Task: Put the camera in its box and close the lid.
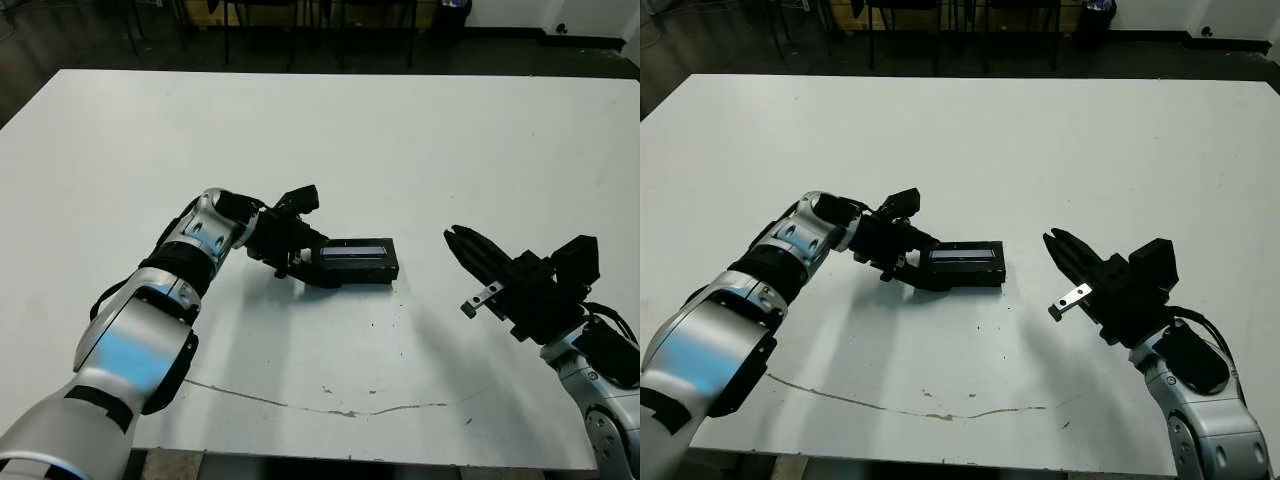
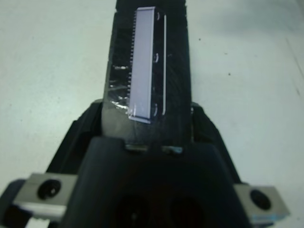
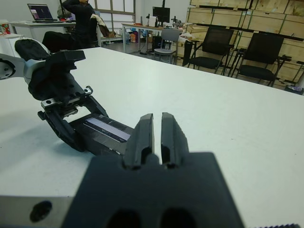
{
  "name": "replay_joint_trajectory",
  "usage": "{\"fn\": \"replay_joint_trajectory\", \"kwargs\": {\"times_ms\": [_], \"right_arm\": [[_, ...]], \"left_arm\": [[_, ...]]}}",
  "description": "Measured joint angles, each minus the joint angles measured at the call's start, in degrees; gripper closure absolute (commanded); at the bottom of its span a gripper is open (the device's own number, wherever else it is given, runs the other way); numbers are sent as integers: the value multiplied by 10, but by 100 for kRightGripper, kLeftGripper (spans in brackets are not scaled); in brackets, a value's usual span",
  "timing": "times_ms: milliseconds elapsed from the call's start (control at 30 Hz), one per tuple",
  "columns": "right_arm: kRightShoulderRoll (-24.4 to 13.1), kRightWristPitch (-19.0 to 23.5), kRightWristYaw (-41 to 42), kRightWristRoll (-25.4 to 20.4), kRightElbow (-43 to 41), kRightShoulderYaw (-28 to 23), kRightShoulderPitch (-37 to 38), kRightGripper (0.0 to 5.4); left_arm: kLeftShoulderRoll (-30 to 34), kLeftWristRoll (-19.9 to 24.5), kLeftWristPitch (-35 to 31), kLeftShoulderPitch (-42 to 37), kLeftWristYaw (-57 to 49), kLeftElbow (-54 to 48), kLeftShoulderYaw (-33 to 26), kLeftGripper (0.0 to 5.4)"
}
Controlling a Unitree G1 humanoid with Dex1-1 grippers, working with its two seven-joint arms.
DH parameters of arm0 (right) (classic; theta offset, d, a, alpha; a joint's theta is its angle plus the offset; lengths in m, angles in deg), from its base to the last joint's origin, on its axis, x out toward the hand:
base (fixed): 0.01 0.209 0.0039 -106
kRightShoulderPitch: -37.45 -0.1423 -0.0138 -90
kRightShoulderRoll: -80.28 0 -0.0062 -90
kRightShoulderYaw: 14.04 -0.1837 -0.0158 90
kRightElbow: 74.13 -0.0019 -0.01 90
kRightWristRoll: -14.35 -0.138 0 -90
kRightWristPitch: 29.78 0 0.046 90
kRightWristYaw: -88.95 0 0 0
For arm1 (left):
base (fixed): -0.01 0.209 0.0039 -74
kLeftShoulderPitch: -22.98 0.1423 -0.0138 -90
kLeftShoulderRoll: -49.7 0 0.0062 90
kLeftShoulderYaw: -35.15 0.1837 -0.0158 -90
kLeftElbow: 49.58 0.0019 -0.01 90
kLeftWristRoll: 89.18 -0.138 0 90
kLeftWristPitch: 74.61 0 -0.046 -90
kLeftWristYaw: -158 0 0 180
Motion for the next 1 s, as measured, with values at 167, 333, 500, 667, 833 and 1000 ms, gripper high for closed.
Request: {"fn": "replay_joint_trajectory", "kwargs": {"times_ms": [167, 333, 500, 667, 833, 1000], "right_arm": [[0, 1, 0, -1, -1, 2, -2, 540], [1, 2, 0, -3, -1, 5, -4, 540], [2, 5, -1, -5, -2, 10, -5, 540], [2, 10, -5, -9, -7, 11, -4, 540], [2, 10, -5, -11, -8, 11, -4, 540], [2, 10, -5, -14, -8, 11, -3, 540]], "left_arm": [[6, -11, 0, -1, 7, -15, 12, 261], [18, -17, -15, -1, 11, -43, 25, 261], [30, -32, -20, 2, 6, -74, 46, 223], [41, -45, -3, 2, 3, -86, 62, 135], [46, -45, 31, 4, -6, -77, 62, 54], [54, -44, 43, 3, -6, -62, 59, 2]]}}
